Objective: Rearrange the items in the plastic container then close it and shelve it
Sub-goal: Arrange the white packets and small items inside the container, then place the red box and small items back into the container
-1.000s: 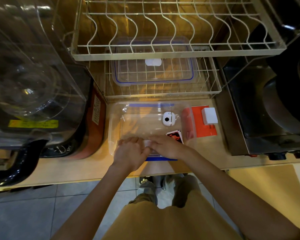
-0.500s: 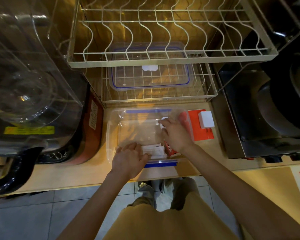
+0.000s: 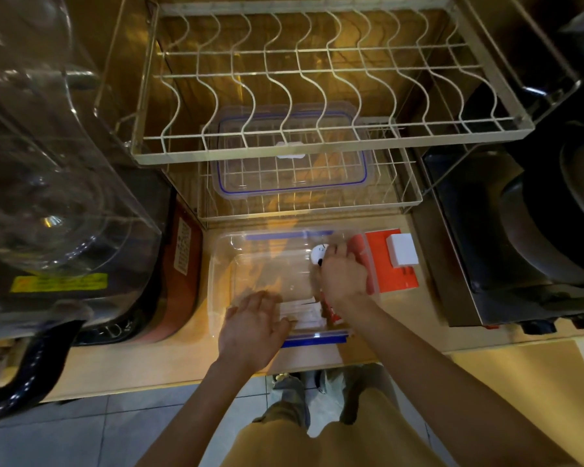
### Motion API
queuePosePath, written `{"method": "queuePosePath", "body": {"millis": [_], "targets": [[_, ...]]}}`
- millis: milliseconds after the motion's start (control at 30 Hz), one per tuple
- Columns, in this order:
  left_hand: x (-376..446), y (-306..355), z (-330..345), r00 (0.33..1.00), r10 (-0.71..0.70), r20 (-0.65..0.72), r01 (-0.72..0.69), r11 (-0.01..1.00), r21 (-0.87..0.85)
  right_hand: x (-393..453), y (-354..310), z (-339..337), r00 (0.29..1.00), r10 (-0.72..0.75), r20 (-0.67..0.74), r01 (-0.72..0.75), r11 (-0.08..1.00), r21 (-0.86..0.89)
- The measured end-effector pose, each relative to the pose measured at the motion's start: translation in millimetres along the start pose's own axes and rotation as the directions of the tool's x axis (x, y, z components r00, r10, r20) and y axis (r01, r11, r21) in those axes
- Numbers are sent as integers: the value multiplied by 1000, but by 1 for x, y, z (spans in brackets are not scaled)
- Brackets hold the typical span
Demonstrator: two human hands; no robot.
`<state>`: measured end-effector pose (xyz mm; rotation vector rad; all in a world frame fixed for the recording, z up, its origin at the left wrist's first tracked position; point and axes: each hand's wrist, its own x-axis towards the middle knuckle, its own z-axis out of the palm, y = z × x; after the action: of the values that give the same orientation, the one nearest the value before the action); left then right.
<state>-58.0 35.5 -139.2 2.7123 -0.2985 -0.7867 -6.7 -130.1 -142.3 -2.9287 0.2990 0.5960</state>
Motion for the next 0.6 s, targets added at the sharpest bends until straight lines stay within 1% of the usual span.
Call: {"method": "queuePosePath", "body": {"millis": [67,167,300,433,600], "targets": [[0,-1,0,1000,8,-5,-7,1000,7,-3,0,-5,998,-60,17,61,996,-72],[0,-1,1,1000,12,-10,-12,1000,24,-6,5,-11,987,-156,25,158,979,-129],[0,0,1,1000,12,-1,-12,999,42,-5,15,-16,974,-223,27,224,952,-210],[0,0,0,1000,7,10,-7,999,44,-5,15,-21,967,-252,41,254,930,-265],[1,0,0,1000,-12,21,11,999,38,-4,18,-13,970,-238,47,242,933,-268]]}}
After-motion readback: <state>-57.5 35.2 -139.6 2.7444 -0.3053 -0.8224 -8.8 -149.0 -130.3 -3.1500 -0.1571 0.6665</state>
